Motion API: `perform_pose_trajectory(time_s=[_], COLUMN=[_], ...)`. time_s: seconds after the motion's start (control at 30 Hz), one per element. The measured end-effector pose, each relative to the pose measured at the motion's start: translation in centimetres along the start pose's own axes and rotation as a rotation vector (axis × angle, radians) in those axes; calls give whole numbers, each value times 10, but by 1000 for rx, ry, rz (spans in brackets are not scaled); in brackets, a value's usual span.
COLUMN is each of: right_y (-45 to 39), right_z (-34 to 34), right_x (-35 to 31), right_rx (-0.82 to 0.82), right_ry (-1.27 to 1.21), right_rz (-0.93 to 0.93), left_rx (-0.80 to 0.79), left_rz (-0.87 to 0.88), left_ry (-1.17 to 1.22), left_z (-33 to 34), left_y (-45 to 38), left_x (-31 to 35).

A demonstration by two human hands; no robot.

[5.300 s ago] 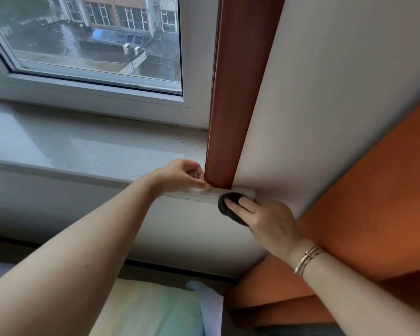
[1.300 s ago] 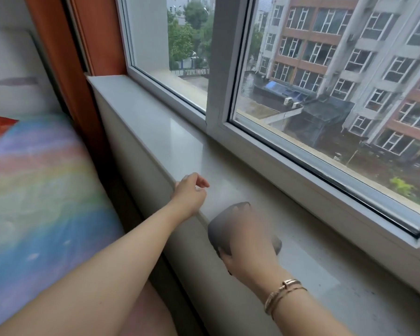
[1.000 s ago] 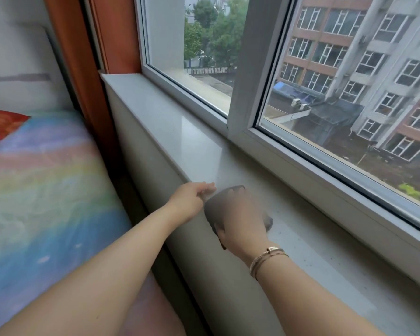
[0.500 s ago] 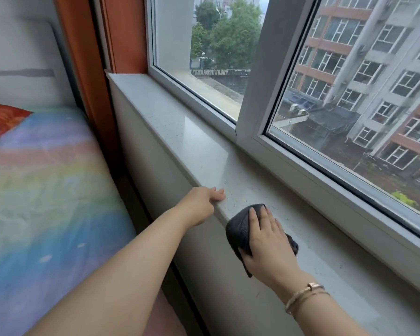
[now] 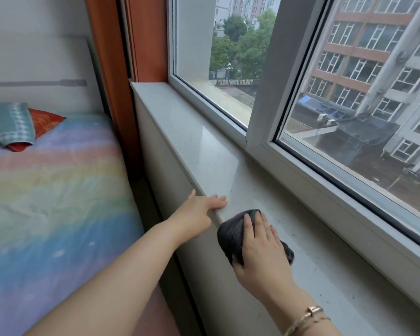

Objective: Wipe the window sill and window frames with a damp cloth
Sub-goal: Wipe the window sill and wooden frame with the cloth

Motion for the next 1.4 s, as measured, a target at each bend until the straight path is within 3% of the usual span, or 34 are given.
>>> perform_pose_trajectory(time_s=[0.1,0.3,1.13,1.4], right_y=[-25,-41,-51,-37], right_z=[-2,2,2,-2], right_x=[-11,-14,-14,-8], right_rx=[-105,-138,-84,-134], right_ry=[-50,-50,-126,-97], right_rz=[22,-40,-37,-76], left_rx=[56,65,36,11], left_rz=[-15,-30,-66,-90], left_ry=[-41,-24,-59,-85], left_z=[2,-2,-4,-6], left_y=[4,5,-2,-2], left_x=[1,-2,2,0])
Point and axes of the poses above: each hand's wrist, its own y-axis away from the middle knuckle, its own z-axis out of the palm, x = y × z, the point moved 3 cm from there along -y, towards the middle knuckle, and after that the axes turned 8 degrees about -y, right-handed, at the moved point
